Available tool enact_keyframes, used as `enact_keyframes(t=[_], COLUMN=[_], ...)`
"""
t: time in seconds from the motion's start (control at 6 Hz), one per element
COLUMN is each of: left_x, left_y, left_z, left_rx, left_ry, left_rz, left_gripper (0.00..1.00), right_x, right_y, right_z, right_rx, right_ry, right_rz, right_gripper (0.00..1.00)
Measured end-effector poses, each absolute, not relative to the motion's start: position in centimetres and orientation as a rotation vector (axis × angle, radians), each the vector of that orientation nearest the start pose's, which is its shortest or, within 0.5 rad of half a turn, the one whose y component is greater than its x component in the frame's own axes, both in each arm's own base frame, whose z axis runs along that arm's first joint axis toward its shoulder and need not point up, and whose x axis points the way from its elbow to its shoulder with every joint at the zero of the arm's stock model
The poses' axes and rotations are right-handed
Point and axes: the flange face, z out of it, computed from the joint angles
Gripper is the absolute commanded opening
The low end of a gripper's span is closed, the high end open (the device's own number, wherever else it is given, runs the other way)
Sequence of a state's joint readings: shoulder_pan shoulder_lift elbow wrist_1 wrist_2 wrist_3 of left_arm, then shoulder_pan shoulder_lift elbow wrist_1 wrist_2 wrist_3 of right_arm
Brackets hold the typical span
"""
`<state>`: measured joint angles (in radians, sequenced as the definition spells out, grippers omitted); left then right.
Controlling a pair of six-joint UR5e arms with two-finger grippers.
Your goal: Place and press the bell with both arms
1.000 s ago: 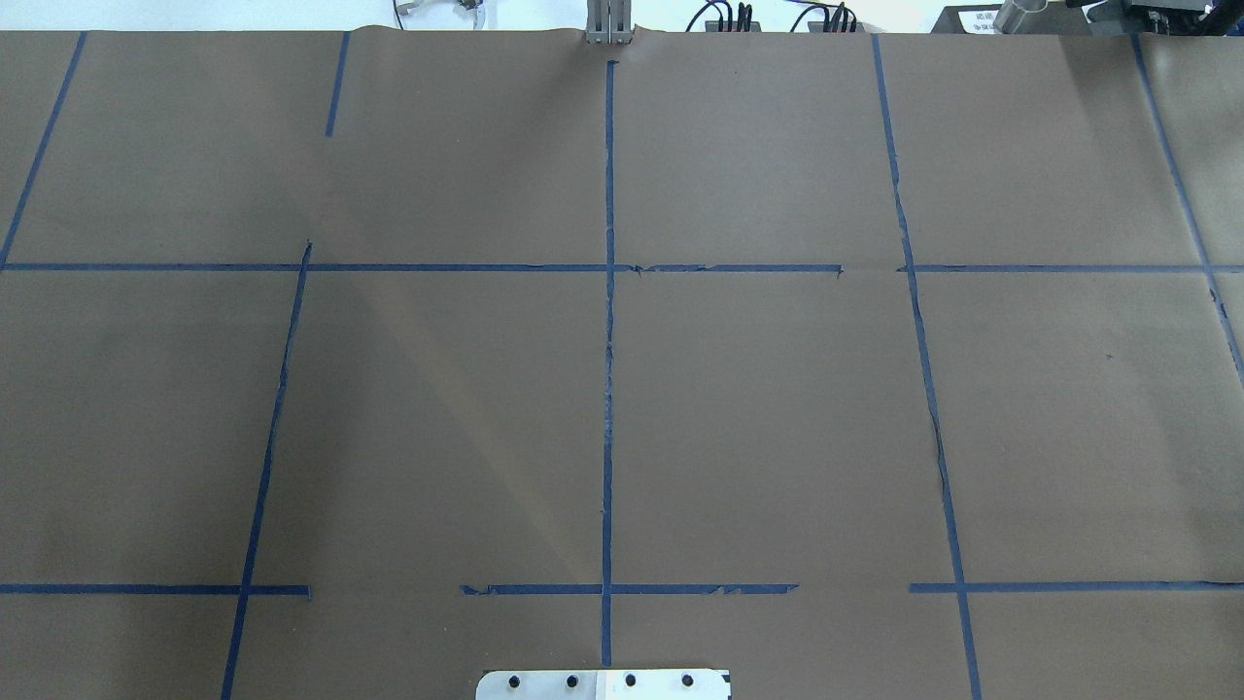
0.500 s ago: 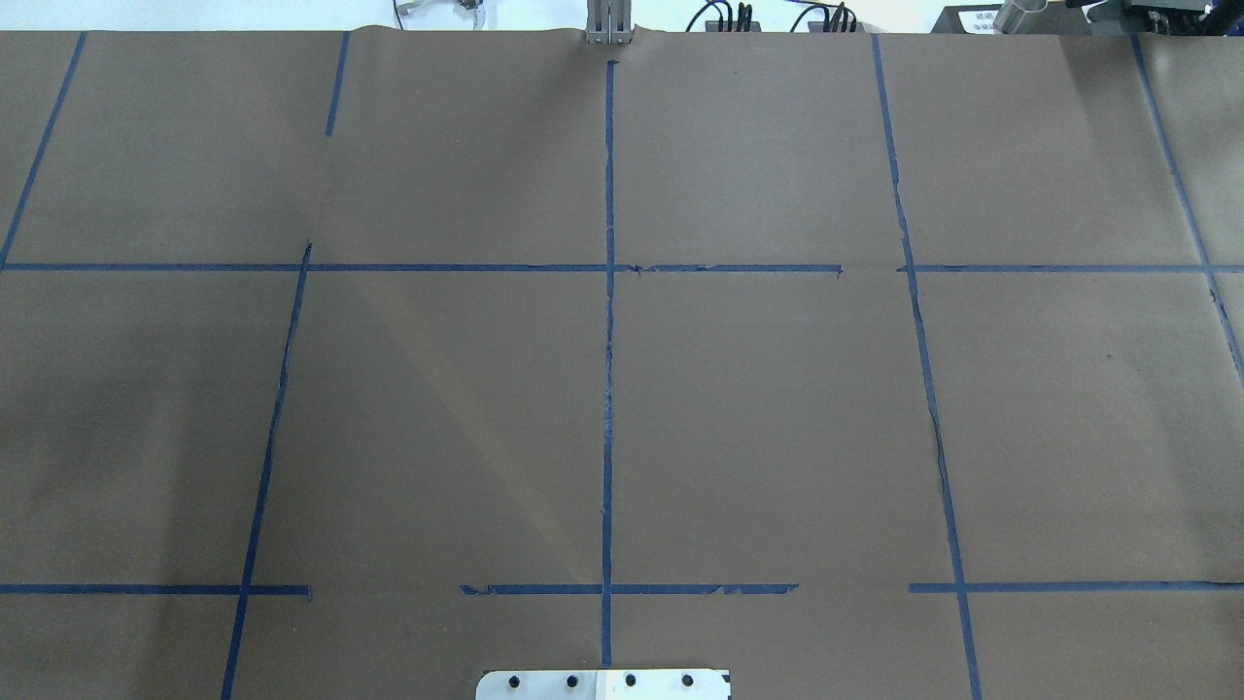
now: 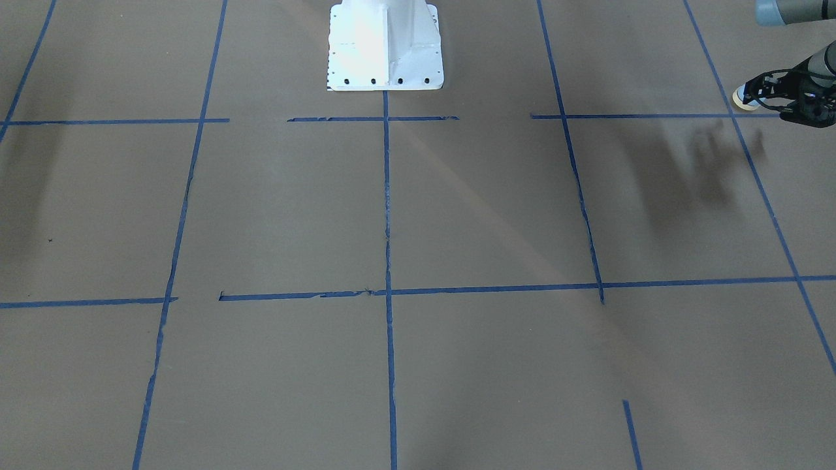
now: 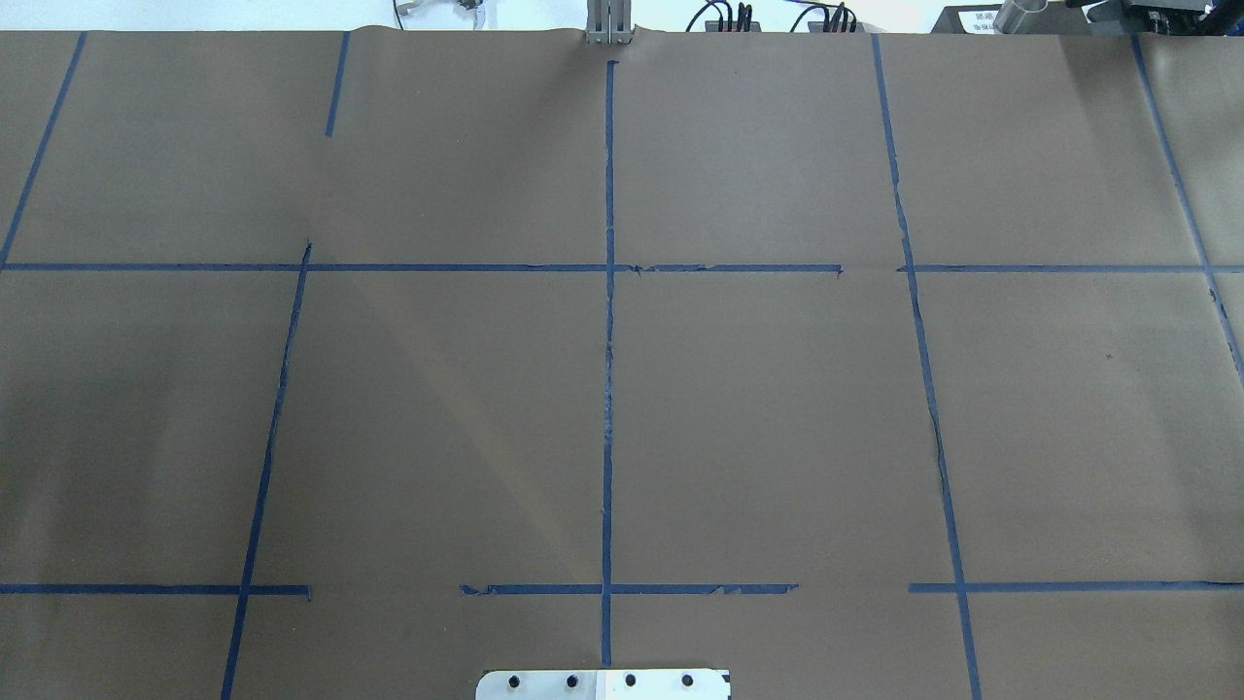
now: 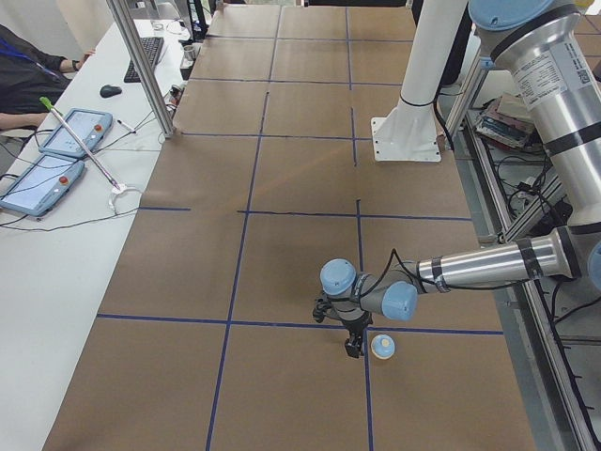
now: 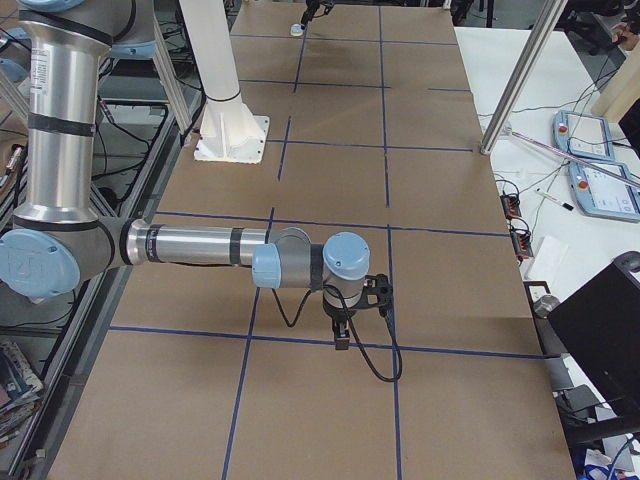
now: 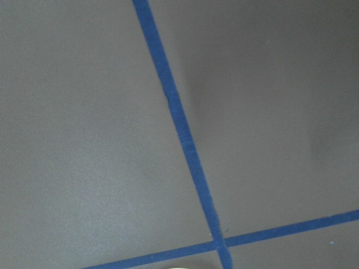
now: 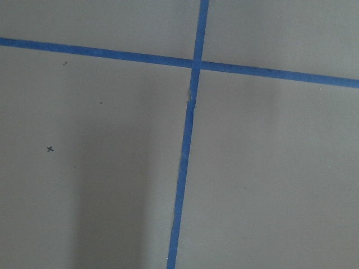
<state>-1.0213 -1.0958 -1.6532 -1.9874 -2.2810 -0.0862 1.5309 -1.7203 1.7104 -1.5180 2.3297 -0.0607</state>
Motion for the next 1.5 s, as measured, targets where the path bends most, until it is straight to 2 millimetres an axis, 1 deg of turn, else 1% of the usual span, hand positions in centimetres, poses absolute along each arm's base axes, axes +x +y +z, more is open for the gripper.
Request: enact_keyframes(t=[0.33, 0.67, 0.83, 1.0, 1.17, 1.33, 1.5], left_x=[9.3, 10.0, 10.4, 10.7, 11.0, 11.1, 11.2], left_y=[-25.2, -24.4, -24.1, -24.0, -23.9, -23.9, -24.1], left_z=[77.5, 78.5, 78.6, 78.7, 78.6, 78.6, 78.3], left_rx=[-0.246, -0.281, -0.291, -0.296, -0.300, -0.301, -0.290], left_ry=[0.682, 0.670, 0.667, 0.665, 0.664, 0.662, 0.662], left_rz=[0.498, 0.530, 0.544, 0.555, 0.560, 0.561, 0.566], left_gripper=[1.00, 1.00, 0.96, 0.62, 0.32, 0.14, 0.07], right_x=[4.8, 4.8, 4.8, 4.8, 4.8, 4.8, 4.8], right_y=[-42.7, -42.6, -42.6, -42.6, -42.6, -42.6, -42.6], right_z=[65.9, 65.9, 65.9, 65.9, 66.0, 66.0, 65.8], right_rx=[0.065, 0.070, 0.070, 0.070, 0.070, 0.070, 0.072], right_ry=[-0.758, -0.757, -0.757, -0.757, -0.757, -0.757, -0.757], right_rz=[-0.115, -0.117, -0.117, -0.117, -0.117, -0.117, -0.117], right_gripper=[1.00, 1.00, 1.00, 1.00, 1.00, 1.00, 1.00])
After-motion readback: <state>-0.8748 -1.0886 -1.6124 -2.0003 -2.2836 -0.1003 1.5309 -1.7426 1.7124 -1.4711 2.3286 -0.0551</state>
